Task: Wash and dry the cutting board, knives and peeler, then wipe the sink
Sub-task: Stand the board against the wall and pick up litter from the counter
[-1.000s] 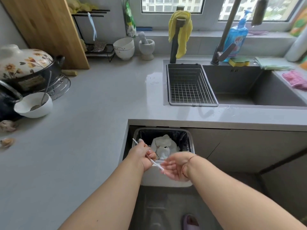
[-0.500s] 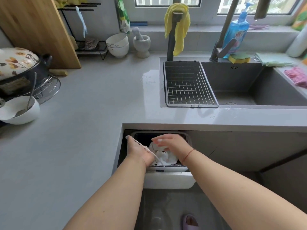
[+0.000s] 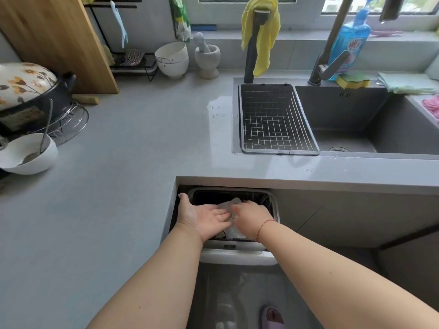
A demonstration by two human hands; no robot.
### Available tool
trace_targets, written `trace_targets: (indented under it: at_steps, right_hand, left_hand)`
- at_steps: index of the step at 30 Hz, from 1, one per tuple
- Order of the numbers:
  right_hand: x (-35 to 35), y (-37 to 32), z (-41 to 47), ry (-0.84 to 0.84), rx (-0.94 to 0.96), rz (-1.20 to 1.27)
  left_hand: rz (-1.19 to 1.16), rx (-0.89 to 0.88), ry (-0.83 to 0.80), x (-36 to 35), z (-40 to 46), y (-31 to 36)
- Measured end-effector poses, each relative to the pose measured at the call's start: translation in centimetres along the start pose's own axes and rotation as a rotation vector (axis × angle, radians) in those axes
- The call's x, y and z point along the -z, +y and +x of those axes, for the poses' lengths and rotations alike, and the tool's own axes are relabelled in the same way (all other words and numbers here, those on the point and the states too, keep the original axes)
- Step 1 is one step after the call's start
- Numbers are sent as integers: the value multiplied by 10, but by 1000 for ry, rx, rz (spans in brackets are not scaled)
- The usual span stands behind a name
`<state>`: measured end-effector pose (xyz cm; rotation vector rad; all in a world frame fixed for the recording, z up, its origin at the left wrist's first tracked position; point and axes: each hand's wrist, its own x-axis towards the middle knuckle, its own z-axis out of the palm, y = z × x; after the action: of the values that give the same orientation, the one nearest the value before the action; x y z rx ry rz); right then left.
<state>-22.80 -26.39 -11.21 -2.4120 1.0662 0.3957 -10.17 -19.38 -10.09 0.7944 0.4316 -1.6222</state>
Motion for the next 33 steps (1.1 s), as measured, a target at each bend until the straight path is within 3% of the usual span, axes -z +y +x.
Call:
trace_targets:
  at_steps: [2,4,6,9,11,16,21,25,29,33]
  right_hand:
    - [0,2,-1,76,94,113]
    - [-2,1,-6,45,179,109]
    - [-5,8,-7,15,62,56]
    - [-4,18,-2,166,-122,481]
    - [-4,19,-3,271,-133,770]
    - [0,9,-14,250,-195,1242]
    - [-6,4,-18,87,-172,867]
    - [-6,5,-27,223,-240,901]
    - [-13,21,-31,384,-503,705]
    - [-19,31,-43,398,-852,685]
  left_hand:
    - [35,9,-28,1,-1,1]
    - [73,39,-46,5,1,2]
    - [141,38,5,6,0,1]
    - [271,-11,123,8,-3,-1]
    - [357,-53,221,8,-5,-3]
    - [463,-112,325,4,-17,-11]
    - [603,-166,355,5,-25,-18]
    - [668,-297,430,10,-27,-18]
    - [1206,-441,707,29,-27,-17]
    - [1266,-343,698,40,-37,-26]
